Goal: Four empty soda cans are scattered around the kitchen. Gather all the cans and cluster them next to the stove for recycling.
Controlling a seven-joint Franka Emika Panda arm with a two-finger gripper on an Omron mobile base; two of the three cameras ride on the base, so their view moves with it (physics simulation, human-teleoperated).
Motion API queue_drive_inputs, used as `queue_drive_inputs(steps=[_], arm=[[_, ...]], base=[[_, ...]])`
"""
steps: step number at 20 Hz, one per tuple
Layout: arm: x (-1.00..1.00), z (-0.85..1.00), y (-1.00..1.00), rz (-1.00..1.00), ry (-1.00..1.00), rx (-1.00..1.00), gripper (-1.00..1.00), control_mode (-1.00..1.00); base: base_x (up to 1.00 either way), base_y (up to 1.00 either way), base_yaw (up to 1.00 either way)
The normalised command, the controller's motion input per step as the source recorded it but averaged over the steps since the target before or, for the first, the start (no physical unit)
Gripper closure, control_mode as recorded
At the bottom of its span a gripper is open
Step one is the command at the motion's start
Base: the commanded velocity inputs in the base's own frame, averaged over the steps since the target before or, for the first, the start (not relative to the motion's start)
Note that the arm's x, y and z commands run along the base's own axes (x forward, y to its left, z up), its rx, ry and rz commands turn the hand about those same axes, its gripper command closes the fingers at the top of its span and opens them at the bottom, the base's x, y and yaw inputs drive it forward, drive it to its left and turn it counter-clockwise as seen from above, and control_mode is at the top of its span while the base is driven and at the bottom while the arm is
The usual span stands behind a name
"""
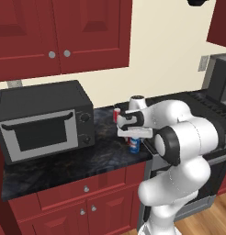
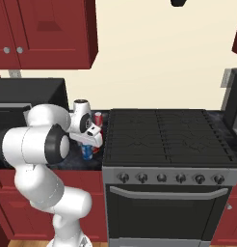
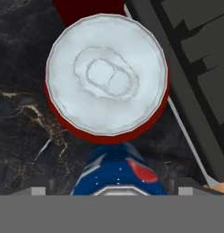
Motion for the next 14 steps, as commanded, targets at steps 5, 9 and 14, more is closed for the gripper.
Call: queue_drive_inputs(steps=[5, 9, 14], arm=[[0.0, 0.3, 0.0, 0.0, -0.06, 0.02, -1.0, -1.0], [-0.05, 0.43, 0.0, 0.0, -0.06, 0.01, -1.0, -1.0], [-0.12, 0.52, 0.0, 0.0, -0.08, 0.0, -1.0, -1.0]], base=[[0.0, 0.0, 0.0], [0.0, 0.0, 0.0], [0.0, 0.0, 0.0]])
